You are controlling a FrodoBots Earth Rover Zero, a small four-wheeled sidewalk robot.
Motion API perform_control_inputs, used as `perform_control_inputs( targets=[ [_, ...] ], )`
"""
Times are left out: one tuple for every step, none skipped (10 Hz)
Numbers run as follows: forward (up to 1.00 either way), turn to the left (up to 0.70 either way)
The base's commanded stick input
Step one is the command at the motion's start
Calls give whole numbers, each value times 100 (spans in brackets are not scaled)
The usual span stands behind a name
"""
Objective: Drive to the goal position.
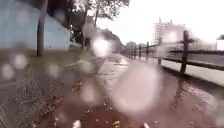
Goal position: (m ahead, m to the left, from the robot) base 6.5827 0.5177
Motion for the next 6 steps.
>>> perform_control_inputs(
  targets=[
    [70,0],
    [70,0],
    [70,0],
    [70,0],
    [70,0],
    [70,0]
  ],
)
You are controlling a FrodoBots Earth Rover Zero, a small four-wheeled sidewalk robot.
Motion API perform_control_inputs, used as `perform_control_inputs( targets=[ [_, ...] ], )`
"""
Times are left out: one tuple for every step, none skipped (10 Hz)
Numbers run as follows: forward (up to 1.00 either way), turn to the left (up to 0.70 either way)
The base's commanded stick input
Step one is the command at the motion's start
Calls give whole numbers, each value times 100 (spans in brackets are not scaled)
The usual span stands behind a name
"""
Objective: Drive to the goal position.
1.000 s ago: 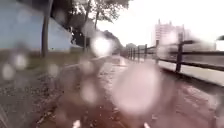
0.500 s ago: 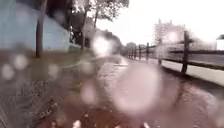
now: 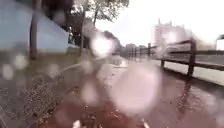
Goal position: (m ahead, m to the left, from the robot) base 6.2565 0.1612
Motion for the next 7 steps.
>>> perform_control_inputs(
  targets=[
    [70,0],
    [70,0],
    [70,0],
    [70,0],
    [70,0],
    [70,0],
    [70,0]
  ],
)
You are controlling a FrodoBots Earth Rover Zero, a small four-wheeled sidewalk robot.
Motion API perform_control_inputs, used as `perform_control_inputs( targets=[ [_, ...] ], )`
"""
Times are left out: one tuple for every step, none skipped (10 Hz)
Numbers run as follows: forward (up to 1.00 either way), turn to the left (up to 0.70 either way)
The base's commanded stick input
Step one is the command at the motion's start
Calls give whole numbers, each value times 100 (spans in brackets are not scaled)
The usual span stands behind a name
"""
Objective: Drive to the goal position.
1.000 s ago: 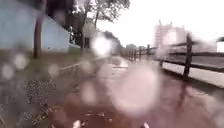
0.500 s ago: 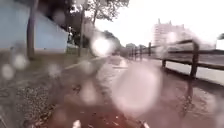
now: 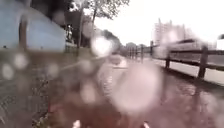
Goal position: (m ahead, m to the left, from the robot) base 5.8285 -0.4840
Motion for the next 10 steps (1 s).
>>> perform_control_inputs(
  targets=[
    [70,0],
    [70,0],
    [70,0],
    [70,0],
    [70,0],
    [70,0],
    [70,0],
    [70,0],
    [70,0],
    [70,0]
  ],
)
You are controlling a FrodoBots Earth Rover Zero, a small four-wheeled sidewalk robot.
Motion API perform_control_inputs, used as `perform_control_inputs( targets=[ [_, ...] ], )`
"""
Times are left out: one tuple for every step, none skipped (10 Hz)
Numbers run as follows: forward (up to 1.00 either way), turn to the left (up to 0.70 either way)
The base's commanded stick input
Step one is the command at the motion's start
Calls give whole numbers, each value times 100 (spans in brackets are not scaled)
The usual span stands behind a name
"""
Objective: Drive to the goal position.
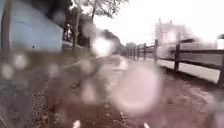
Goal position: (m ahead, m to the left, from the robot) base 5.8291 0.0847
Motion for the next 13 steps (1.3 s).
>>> perform_control_inputs(
  targets=[
    [70,0],
    [70,0],
    [70,0],
    [70,0],
    [70,0],
    [70,0],
    [70,0],
    [70,0],
    [70,0],
    [70,0],
    [70,0],
    [70,0],
    [70,0]
  ],
)
